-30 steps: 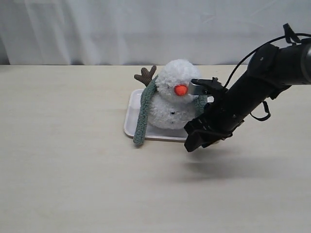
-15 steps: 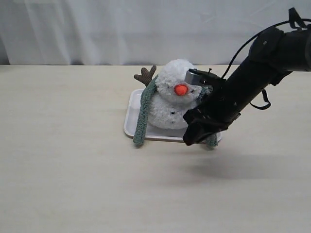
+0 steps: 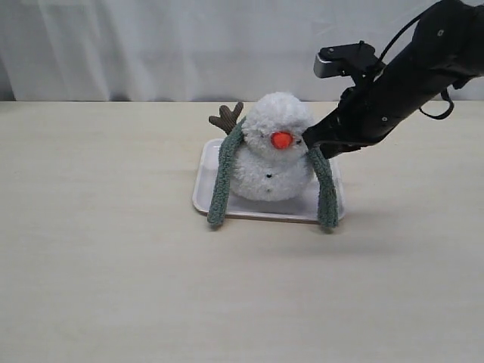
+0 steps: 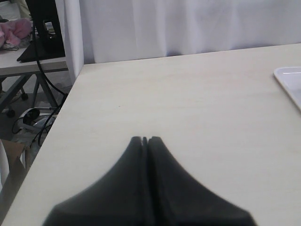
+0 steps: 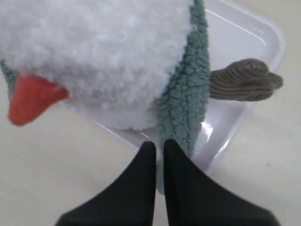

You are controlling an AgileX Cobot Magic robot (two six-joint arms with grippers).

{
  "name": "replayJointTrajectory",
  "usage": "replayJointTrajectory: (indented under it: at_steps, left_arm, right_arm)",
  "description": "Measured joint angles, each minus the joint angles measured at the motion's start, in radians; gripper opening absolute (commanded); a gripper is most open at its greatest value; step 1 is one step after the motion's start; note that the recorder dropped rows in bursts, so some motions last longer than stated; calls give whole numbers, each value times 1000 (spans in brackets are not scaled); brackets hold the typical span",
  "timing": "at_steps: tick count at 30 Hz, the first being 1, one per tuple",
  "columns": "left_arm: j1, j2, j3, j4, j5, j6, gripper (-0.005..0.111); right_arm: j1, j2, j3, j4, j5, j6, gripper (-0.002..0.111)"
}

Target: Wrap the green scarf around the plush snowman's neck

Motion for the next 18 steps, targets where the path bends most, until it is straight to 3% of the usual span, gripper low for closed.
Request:
replayJointTrajectory:
  at_steps: [7,12,13,15,18]
  left_arm:
    - [0,0,0,0,0,0,0]
    - [0,0,0,0,0,0,0]
    - [0,0,0,0,0,0,0]
    - [0,0,0,0,0,0,0]
    - [0,0,0,0,0,0,0]
  right_arm:
    - [0,63,0,-26,21,2,52]
    - [0,108,0,-35,-9,26,54]
    - [0,125,0,-42,-29,44,53]
    - [0,145,2,-46,-61,67,39]
    - [0,148,19,-46,-78,74,8]
